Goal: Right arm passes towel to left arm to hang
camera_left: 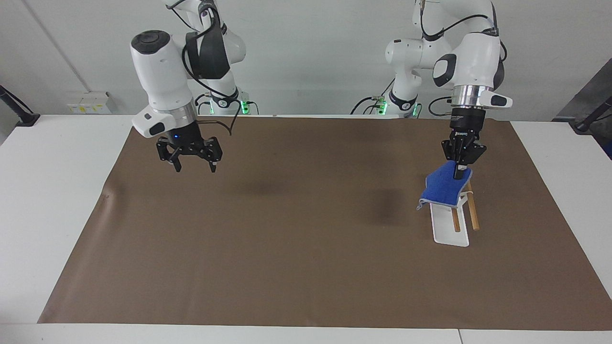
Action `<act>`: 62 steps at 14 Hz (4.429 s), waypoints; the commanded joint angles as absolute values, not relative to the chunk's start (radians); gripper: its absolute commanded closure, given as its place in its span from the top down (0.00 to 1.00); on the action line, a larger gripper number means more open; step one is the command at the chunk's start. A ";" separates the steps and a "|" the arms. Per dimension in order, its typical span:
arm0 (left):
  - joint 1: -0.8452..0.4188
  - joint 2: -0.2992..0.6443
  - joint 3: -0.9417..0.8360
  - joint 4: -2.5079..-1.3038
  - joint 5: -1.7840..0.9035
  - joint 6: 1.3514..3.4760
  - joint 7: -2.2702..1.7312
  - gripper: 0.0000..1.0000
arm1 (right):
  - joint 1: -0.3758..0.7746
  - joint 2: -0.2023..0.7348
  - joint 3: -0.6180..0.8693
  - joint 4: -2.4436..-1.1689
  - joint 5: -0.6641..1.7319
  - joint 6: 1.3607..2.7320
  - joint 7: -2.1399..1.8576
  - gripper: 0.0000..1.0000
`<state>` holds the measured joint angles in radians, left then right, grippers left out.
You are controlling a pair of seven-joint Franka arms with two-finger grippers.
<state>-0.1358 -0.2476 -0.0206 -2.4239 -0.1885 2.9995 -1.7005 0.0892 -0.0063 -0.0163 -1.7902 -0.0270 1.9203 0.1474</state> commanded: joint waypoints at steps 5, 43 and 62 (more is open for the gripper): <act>-0.069 -0.195 -0.031 -2.551 -0.173 3.293 -1.612 0.00 | 0.040 -0.008 -0.080 -1.499 -0.046 1.547 0.160 1.00; 0.207 -0.115 -0.026 -2.166 -0.175 2.653 -1.531 0.96 | 0.081 -0.074 -0.166 -1.612 -0.021 1.517 0.123 1.00; -0.081 -0.035 -0.038 -1.743 -0.034 1.910 -0.496 1.00 | 0.083 -0.080 -0.166 -1.609 -0.025 1.503 0.115 1.00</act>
